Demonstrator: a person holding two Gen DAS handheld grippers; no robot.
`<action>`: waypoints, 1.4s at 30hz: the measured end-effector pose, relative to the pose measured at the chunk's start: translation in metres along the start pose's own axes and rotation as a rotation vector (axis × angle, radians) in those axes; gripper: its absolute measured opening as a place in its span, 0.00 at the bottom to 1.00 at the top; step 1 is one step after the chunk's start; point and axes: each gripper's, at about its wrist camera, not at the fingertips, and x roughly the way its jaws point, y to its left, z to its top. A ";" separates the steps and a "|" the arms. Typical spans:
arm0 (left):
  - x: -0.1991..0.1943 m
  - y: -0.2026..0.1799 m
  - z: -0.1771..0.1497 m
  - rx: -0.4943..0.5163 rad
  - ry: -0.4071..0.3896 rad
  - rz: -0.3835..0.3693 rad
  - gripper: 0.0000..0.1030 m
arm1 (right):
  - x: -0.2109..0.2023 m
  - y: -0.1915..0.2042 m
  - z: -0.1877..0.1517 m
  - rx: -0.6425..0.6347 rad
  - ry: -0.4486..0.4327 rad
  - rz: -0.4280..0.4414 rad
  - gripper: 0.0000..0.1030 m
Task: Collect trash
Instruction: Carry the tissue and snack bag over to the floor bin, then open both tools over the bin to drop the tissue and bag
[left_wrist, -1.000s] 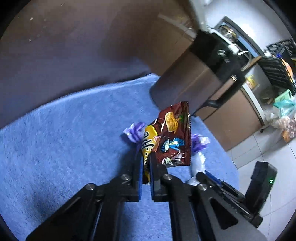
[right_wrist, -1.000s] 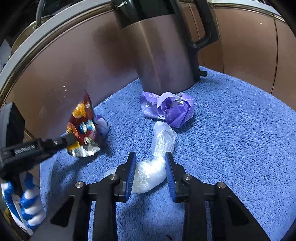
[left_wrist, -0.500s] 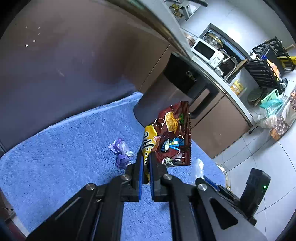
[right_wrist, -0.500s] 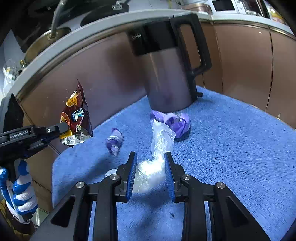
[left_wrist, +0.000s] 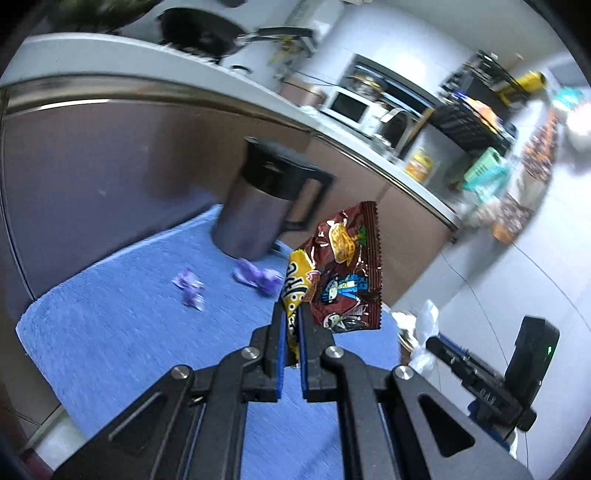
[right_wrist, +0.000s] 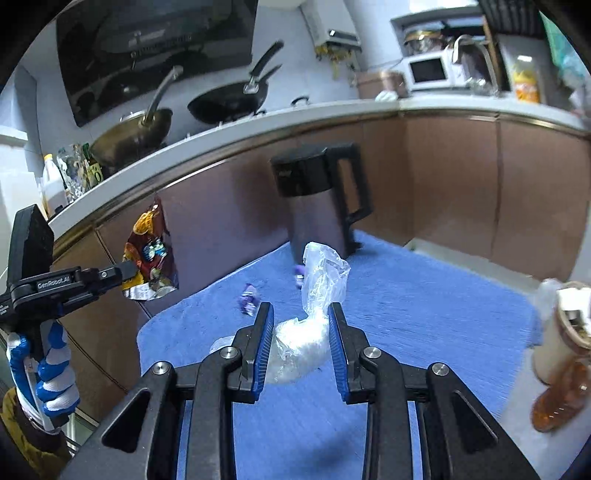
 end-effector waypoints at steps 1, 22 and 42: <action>-0.003 -0.012 -0.006 0.016 0.004 -0.013 0.05 | -0.019 -0.006 -0.005 0.003 -0.013 -0.022 0.29; 0.113 -0.271 -0.205 0.386 0.425 -0.223 0.06 | -0.208 -0.204 -0.191 0.384 0.022 -0.464 0.29; 0.248 -0.317 -0.314 0.474 0.700 -0.143 0.17 | -0.149 -0.300 -0.315 0.613 0.254 -0.547 0.41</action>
